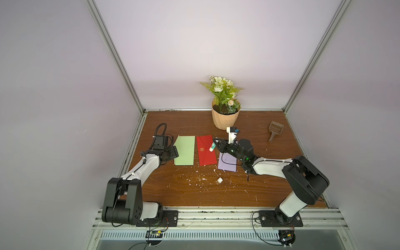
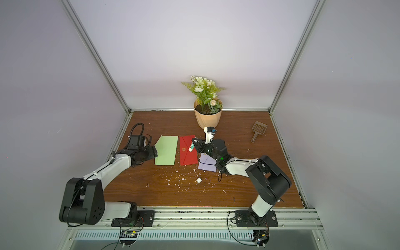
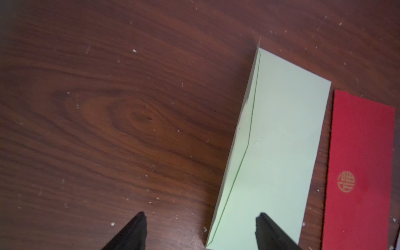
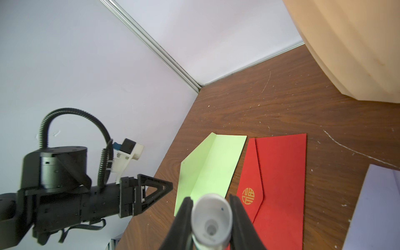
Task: Seal the envelope with a glue stick
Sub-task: Move the envelope to the center of the board.
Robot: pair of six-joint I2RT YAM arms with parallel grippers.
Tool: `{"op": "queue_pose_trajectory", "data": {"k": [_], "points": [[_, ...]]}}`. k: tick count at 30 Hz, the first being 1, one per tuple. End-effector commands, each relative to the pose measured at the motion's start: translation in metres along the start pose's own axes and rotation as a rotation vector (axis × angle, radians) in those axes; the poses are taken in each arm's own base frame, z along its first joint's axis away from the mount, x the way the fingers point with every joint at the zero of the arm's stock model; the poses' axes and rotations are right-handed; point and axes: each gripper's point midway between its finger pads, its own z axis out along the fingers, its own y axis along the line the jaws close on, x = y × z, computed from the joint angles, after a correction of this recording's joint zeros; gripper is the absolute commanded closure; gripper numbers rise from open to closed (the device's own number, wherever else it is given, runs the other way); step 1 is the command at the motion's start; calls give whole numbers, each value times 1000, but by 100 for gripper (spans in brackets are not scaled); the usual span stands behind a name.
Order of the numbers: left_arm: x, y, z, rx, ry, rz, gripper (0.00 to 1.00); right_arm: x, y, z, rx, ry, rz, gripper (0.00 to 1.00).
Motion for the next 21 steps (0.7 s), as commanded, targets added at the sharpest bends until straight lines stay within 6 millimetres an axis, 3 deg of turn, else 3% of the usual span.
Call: {"op": "queue_pose_trajectory", "data": {"k": [1,6,10,12,21], "points": [[-10,-7,7,39,-11,25,23,-15,24,5,-76,-35,-7,100],[-19,-13,21,56,-16,29,33,-12,24,4,-82,-27,5,100],[-17,-10,32,40,4,33,55,-12,23,3,-74,-25,1,100],[-15,-8,35,27,10,34,61,-12,23,3,-71,-25,-3,100],[-13,-10,36,46,1,41,73,-8,22,7,-72,-6,3,100]]}}
